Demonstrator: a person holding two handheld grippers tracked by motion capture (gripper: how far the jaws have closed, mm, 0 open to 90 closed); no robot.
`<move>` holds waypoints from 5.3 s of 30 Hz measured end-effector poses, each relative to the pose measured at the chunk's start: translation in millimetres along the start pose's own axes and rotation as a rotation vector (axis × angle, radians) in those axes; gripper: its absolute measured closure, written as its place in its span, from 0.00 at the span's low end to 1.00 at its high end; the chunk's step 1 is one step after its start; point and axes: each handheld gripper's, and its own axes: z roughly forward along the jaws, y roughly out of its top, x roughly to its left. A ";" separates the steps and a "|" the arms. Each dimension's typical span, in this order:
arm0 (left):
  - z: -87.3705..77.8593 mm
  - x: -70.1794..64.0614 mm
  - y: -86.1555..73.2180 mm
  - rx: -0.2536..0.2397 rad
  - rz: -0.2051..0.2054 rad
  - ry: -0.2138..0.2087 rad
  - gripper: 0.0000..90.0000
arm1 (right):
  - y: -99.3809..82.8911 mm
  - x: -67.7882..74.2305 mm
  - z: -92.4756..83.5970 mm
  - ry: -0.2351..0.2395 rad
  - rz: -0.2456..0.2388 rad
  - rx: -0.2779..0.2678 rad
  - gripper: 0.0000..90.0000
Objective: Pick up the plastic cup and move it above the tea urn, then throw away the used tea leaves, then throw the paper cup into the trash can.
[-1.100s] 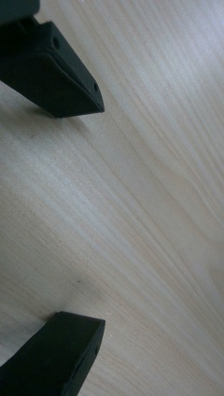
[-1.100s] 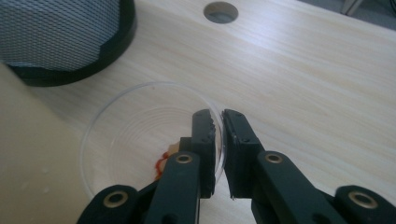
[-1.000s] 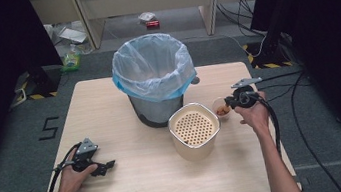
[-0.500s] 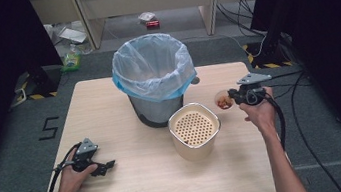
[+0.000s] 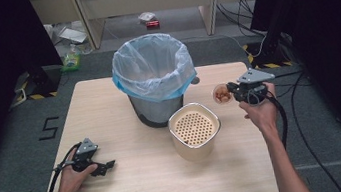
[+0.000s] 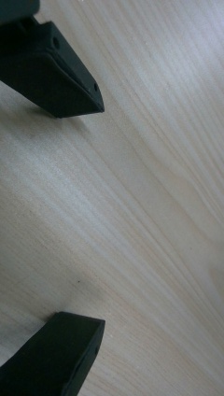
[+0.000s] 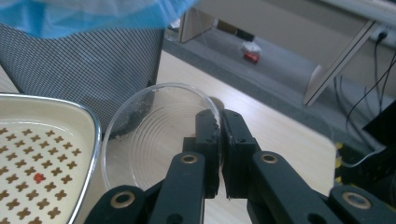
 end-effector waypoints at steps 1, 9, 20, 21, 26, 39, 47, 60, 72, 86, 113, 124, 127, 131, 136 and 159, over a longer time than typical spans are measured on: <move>0.0 0.0 0.0 0.000 0.000 0.000 0.00 | 2.2 1.2 -1.6 -0.003 -0.013 -0.008 0.96; 0.0 0.0 0.0 0.000 0.000 0.000 0.00 | 18.9 17.6 -16.6 -0.031 -0.103 -0.067 0.96; 0.0 0.0 0.0 0.000 0.000 0.000 0.00 | 28.4 41.1 -19.0 -0.056 -0.211 -0.121 0.97; 0.0 0.0 0.0 0.000 0.000 0.000 0.00 | 28.4 41.1 -19.0 -0.056 -0.211 -0.121 0.97; 0.0 0.0 0.0 0.000 0.001 0.000 0.00 | 25.7 56.4 -17.3 -0.090 -0.287 -0.149 0.97; 0.0 -0.1 0.0 -0.001 0.001 0.000 0.00 | 5.1 115.2 -17.7 -0.363 -0.778 -0.235 0.97; 0.0 0.0 0.0 0.000 0.001 0.000 0.00 | -4.1 129.7 -16.1 -0.443 -0.926 -0.279 0.98; 0.0 0.0 -0.1 -0.001 0.001 0.000 0.00 | -6.7 144.2 -17.4 -0.610 -1.082 -0.374 0.98; 0.0 0.0 -0.1 -0.001 0.001 0.000 0.00 | -7.2 147.4 -6.6 -0.627 -1.111 -0.377 0.98; 0.0 0.0 -0.1 -0.001 0.000 0.000 0.00 | -16.6 150.3 -7.6 -0.646 -1.162 -0.373 0.98; 0.0 0.0 -0.1 -0.001 0.000 0.000 0.00 | -17.0 150.0 -10.4 -0.620 -1.080 -0.399 0.98; 0.4 0.2 0.2 -0.001 0.002 0.000 0.00 | 4.1 118.7 -26.2 -0.416 -0.625 -0.384 0.98; 0.4 0.3 0.3 -0.001 0.002 0.000 0.00 | 10.2 104.3 -28.4 -0.346 -0.512 -0.349 0.98; 0.4 0.3 0.4 0.000 0.003 0.001 0.00 | 13.3 90.5 -28.9 -0.290 -0.415 -0.320 0.98; 0.5 0.5 0.5 0.000 0.003 0.001 0.00 | 13.9 66.6 -25.7 -0.221 -0.271 -0.279 0.98; 0.7 0.5 0.7 0.000 0.003 0.002 0.00 | 97.0 31.9 -27.9 -0.157 -0.128 -0.385 0.98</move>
